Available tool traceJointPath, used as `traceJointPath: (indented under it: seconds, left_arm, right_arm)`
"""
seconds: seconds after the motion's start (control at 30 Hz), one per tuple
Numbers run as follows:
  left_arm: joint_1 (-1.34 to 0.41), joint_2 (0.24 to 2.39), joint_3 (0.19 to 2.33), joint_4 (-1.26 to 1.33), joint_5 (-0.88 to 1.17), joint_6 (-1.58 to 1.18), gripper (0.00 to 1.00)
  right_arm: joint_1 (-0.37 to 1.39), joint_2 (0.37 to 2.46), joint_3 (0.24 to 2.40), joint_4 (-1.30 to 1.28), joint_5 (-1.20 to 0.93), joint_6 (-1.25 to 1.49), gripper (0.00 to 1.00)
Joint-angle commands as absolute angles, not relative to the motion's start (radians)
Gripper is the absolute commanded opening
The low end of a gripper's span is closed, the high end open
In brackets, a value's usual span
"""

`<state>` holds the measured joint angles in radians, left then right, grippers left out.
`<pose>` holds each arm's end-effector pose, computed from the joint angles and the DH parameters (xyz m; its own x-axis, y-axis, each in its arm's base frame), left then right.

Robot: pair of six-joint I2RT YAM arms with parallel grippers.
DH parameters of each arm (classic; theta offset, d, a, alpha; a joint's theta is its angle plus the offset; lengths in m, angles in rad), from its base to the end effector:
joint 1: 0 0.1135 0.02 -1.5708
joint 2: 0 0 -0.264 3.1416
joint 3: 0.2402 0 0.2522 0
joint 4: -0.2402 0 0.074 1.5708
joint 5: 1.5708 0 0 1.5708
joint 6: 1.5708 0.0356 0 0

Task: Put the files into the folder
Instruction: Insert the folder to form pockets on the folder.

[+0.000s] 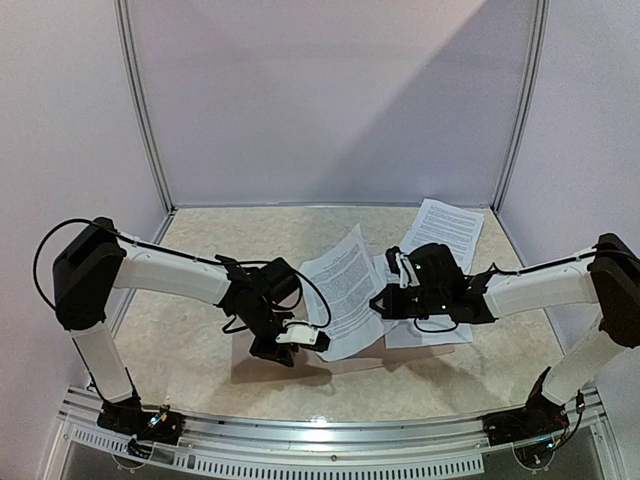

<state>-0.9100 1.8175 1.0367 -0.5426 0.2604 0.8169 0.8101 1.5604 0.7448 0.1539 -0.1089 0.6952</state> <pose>0.1936 -0.2640 0.1346 0.1771 0.9200 -0.3496 0.9825 -0.1862 0.0077 0.2145 0.2309 0.1730 -0.8244 0.0574 -0.5631 -0.3270 0.7637 0.5566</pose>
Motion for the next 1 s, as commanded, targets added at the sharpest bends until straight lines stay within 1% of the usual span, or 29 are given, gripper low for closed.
traceJointPath:
  seconds: [0.0, 0.17, 0.43, 0.67, 0.77, 0.9, 0.97]
  left_arm:
    - [-0.925, 1.840, 0.996, -0.601, 0.206, 0.823, 0.42]
    - [-0.913, 1.826, 0.999, -0.573, 0.188, 0.821, 0.43]
    - [-0.905, 1.830, 0.947, -0.519, 0.170, 0.816, 0.44]
    - [-0.893, 1.822, 0.966, -0.524, 0.195, 0.801, 0.49]
    - [-0.868, 1.788, 0.999, -0.563, 0.206, 0.791, 0.53]
    - [-0.801, 1.691, 1.008, -0.631, 0.211, 0.783, 0.59]
    - [-0.744, 1.639, 0.988, -0.666, 0.195, 0.788, 0.60]
  right_arm:
    - [0.790, 1.576, 0.738, 0.210, -0.127, 0.699, 0.00]
    - [0.789, 1.658, 0.751, 0.256, -0.211, 0.731, 0.00]
    - [0.794, 1.677, 0.684, 0.367, -0.304, 0.793, 0.00]
    - [0.835, 1.726, 0.689, 0.437, -0.302, 0.862, 0.00]
    - [0.844, 1.748, 0.680, 0.460, -0.277, 0.901, 0.00]
    - [0.843, 1.744, 0.682, 0.401, -0.219, 0.938, 0.00]
    - [0.842, 1.742, 0.696, 0.350, -0.187, 0.935, 0.00]
